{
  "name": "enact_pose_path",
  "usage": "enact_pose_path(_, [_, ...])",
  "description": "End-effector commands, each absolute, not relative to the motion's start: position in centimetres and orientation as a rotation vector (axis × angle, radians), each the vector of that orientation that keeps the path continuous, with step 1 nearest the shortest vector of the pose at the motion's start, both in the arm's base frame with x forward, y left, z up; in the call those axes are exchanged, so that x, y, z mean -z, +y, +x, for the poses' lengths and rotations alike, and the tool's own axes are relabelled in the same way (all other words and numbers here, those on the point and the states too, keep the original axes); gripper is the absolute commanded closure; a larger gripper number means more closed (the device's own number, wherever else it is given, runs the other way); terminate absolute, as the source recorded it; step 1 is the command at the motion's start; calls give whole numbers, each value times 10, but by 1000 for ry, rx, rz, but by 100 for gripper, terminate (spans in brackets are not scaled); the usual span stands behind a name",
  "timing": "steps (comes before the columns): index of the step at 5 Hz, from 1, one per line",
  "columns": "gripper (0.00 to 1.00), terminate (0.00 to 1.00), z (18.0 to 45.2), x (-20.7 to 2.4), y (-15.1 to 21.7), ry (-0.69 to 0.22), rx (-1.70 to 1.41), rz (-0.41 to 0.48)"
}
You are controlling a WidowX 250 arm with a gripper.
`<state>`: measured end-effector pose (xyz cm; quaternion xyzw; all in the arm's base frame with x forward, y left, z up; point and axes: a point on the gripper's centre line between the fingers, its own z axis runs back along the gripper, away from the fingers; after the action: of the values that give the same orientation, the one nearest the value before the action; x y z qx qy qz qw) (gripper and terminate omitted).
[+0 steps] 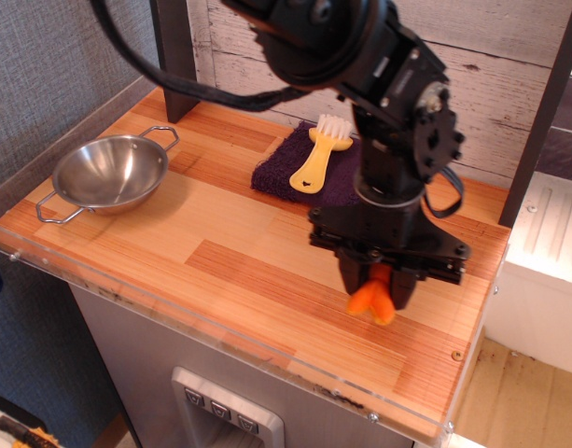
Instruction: PICK UP THE FISH AND PUT ON ANOTHER SIDE OF THE TABLE
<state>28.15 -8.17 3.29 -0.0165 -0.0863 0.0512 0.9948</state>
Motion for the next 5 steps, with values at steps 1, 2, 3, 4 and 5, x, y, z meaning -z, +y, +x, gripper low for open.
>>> enact_pose_path(1, [0,0,273,-42,-84,-173,-64,-53])
enact_pose_path(2, [0,0,273,-46,-85,-182,-40,-57])
enact_pose_path(3, [0,0,274,-66,-69,-218,-30,-51])
enact_pose_path(4, [0,0,272,-97,-30,-249,-24,-36])
enact_pose_path(5, [0,0,277,-108,16,-259,-41,-28])
